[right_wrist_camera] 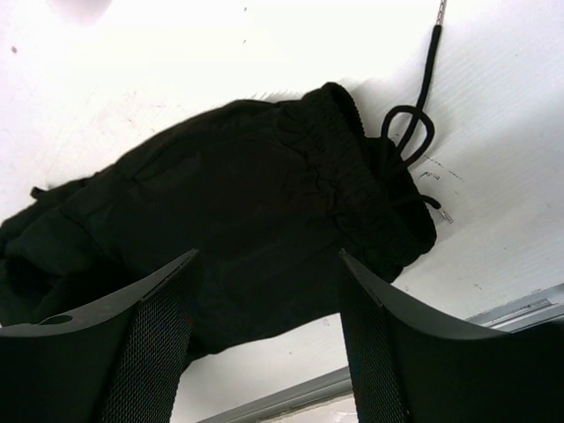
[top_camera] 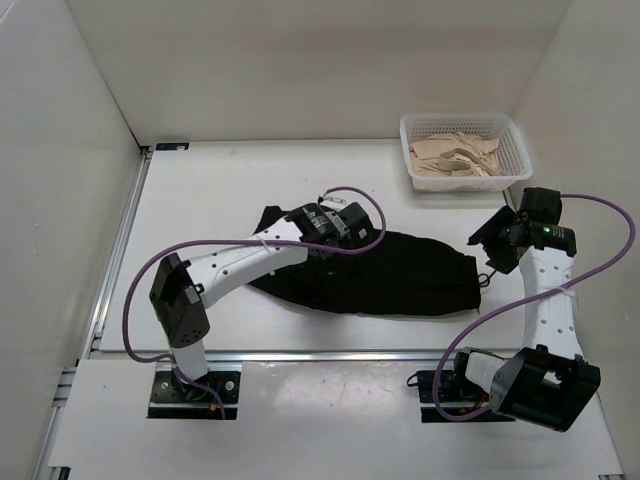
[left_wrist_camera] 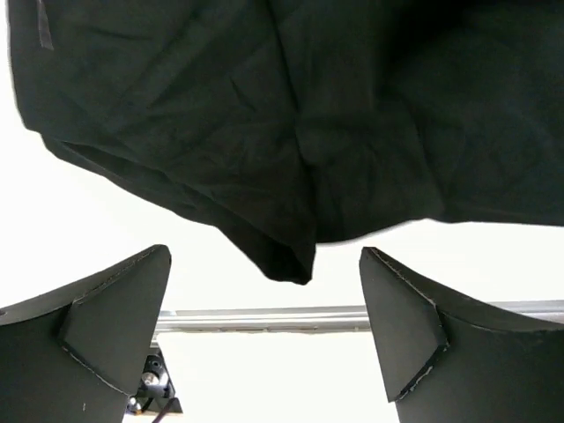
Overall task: Fold and stack the trousers
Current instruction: Fold the trousers
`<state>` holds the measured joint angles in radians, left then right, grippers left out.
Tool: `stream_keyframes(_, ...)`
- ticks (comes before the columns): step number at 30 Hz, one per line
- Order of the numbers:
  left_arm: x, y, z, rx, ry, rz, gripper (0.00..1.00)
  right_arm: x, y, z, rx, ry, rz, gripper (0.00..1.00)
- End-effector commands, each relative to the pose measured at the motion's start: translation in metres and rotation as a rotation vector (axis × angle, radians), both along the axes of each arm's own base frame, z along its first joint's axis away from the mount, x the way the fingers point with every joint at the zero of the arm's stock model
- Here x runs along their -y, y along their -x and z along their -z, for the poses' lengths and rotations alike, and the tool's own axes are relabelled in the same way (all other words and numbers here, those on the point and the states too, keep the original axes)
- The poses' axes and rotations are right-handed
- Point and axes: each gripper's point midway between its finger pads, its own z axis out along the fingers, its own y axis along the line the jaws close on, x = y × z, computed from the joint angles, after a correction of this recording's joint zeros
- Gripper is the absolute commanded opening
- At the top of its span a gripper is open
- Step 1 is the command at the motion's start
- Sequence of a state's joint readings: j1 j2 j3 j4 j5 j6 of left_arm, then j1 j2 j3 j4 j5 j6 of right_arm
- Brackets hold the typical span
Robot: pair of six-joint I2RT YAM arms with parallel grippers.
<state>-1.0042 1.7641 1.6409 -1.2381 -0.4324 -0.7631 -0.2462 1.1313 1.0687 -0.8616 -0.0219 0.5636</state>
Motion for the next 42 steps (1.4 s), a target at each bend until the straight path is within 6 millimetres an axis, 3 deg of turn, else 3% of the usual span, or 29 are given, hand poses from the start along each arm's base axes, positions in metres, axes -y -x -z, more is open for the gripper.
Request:
stream_keyframes(1,-0.028,-0.013,-0.06,0.138,0.004,-0.087,1.0,-0.005,0.002,0.003,0.007,0.006,-0.048,0.67)
stream_keyframes(3,-0.041,-0.029,-0.074,0.156,0.061,-0.134,0.87,-0.007,0.001,0.004,0.001,-0.005,-0.054,0.67)
stream_keyframes(5,-0.049,-0.044,-0.07,0.151,0.123,-0.171,0.72,-0.007,0.002,0.002,0.012,0.005,-0.065,0.67)
stream_keyframes(6,-0.067,-0.049,-0.056,0.107,0.141,-0.206,0.51,-0.007,0.004,0.005,0.003,0.003,-0.065,0.67)
stream_keyframes(7,-0.074,-0.054,-0.047,0.089,0.166,-0.226,0.39,-0.007,0.005,0.003,0.013,0.011,-0.072,0.67)
stream_keyframes(8,-0.078,-0.059,-0.037,0.065,0.192,-0.235,0.33,-0.007,0.005,0.0,0.022,0.013,-0.072,0.67)
stream_keyframes(9,-0.085,-0.068,-0.021,0.03,0.235,-0.248,0.33,-0.01,0.007,0.003,0.017,0.0,-0.08,0.67)
stream_keyframes(10,-0.087,-0.074,-0.012,0.016,0.234,-0.264,0.4,-0.011,0.007,0.003,0.019,-0.008,-0.085,0.67)
stream_keyframes(11,-0.092,-0.078,-0.005,0.002,0.215,-0.272,0.58,-0.011,0.007,0.003,0.019,-0.008,-0.085,0.67)
stream_keyframes(12,-0.091,-0.086,0.003,-0.014,0.2,-0.285,0.84,-0.011,0.007,0.003,0.019,-0.008,-0.085,0.67)
stream_keyframes(13,-0.093,-0.09,0.01,-0.029,0.197,-0.287,1.0,-0.011,0.007,0.003,0.019,-0.008,-0.085,0.67)
stream_keyframes(19,-0.083,-0.113,0.049,-0.143,0.233,-0.262,1.0,-0.011,0.007,0.003,0.018,-0.003,-0.093,0.67)
stream_keyframes(24,-0.071,-0.116,0.062,-0.196,0.253,-0.249,0.95,-0.011,0.007,0.003,0.018,0.003,-0.1,0.67)
stream_keyframes(27,-0.067,-0.114,0.057,-0.201,0.278,-0.239,0.76,-0.01,0.005,0.0,0.027,0.005,-0.1,0.67)
stream_keyframes(29,-0.069,-0.115,0.04,-0.163,0.294,-0.236,0.51,-0.01,0.005,0.0,0.027,0.005,-0.1,0.67)
stream_keyframes(32,-0.061,-0.113,0.018,-0.129,0.319,-0.21,0.43,-0.01,0.005,0.0,0.027,0.005,-0.1,0.67)
stream_keyframes(33,-0.063,-0.11,0.014,-0.128,0.319,-0.21,0.37,-0.01,0.005,0.0,0.027,0.005,-0.1,0.67)
stream_keyframes(36,-0.043,-0.109,-0.001,-0.124,0.371,-0.151,0.14,-0.01,0.005,0.002,0.018,0.003,-0.1,0.67)
stream_keyframes(41,-0.005,-0.11,-0.006,-0.158,0.441,-0.071,0.1,-0.008,0.003,-0.001,0.025,0.012,-0.095,0.67)
stream_keyframes(42,0.011,-0.114,-0.009,-0.161,0.462,-0.041,0.1,-0.008,0.003,-0.001,0.025,0.013,-0.095,0.67)
